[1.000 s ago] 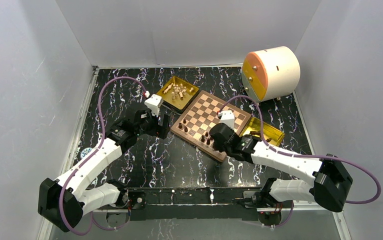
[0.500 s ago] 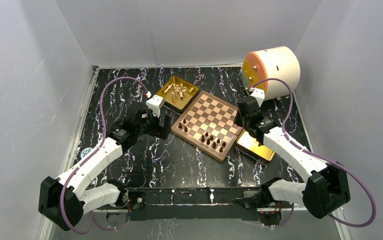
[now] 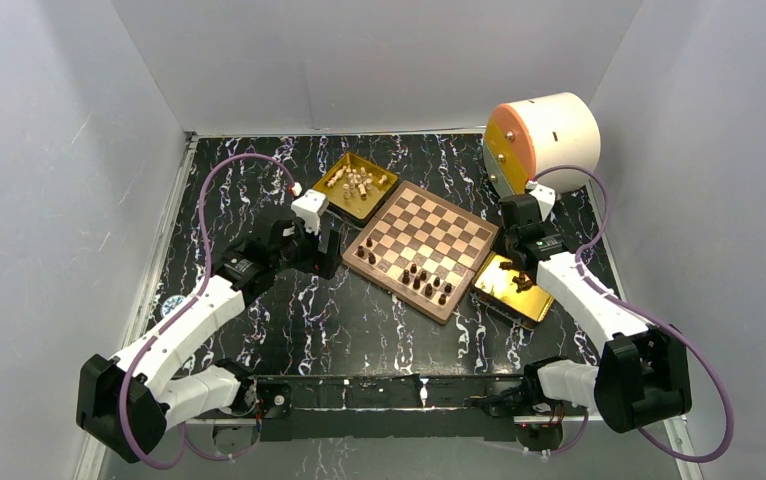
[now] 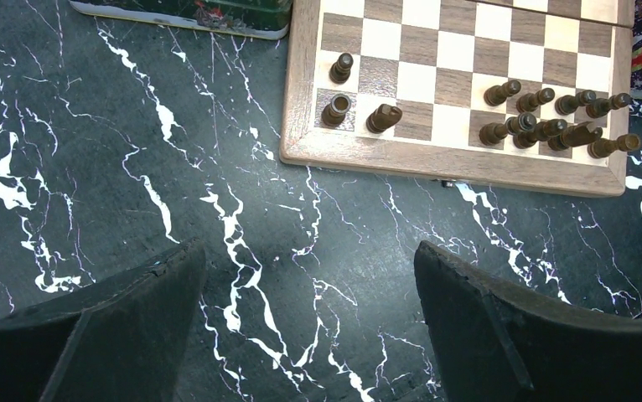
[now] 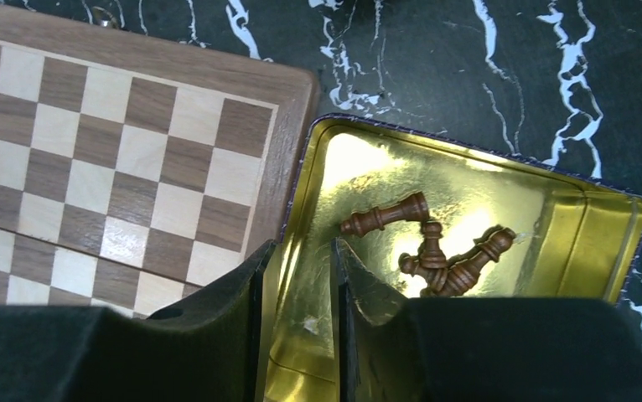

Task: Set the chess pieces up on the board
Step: Pick up the chess piece from the storage box.

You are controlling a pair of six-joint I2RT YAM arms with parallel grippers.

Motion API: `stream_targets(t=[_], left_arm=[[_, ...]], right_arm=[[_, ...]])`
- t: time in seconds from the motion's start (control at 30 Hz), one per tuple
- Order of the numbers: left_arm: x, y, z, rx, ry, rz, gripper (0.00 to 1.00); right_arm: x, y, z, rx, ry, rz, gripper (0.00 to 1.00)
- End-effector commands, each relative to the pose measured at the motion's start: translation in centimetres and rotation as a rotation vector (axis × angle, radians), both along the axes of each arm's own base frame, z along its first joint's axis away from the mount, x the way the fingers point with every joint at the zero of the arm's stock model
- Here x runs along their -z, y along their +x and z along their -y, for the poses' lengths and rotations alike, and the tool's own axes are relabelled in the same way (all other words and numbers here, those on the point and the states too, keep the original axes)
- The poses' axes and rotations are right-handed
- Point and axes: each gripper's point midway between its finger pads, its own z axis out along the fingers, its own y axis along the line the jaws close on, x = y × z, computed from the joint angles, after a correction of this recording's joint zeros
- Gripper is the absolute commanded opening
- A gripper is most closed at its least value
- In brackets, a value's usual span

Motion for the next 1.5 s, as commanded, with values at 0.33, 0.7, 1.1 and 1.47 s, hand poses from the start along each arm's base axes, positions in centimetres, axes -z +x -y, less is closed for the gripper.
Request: stream_targets(t=[0.33,0.7,1.1,1.47], left_arm=[[-0.8,-0.9,1.4,0.053,-0.028,0.022,0.91],[-0.8,-1.5,2.2,0.084,-0.025,0.023,0.91],[-0.8,-1.5,2.2,0.085,-0.016,0.028,0.91],[-0.8,-1.5,2.1,0.091,-0.001,0.032,0.91]], right_arm=[[0.5,-0.2,0.1,-0.547,-0.319,-0.04,0.43],[3.0,-2.0,1.3,-0.886,-0.446,-0.258,0.47],[2.9,1.0,1.5,-1.046,-0.588,-0.153,0.44],[4.6,0.9,0.6,-1.216,-0.561,-0.16,0.46]])
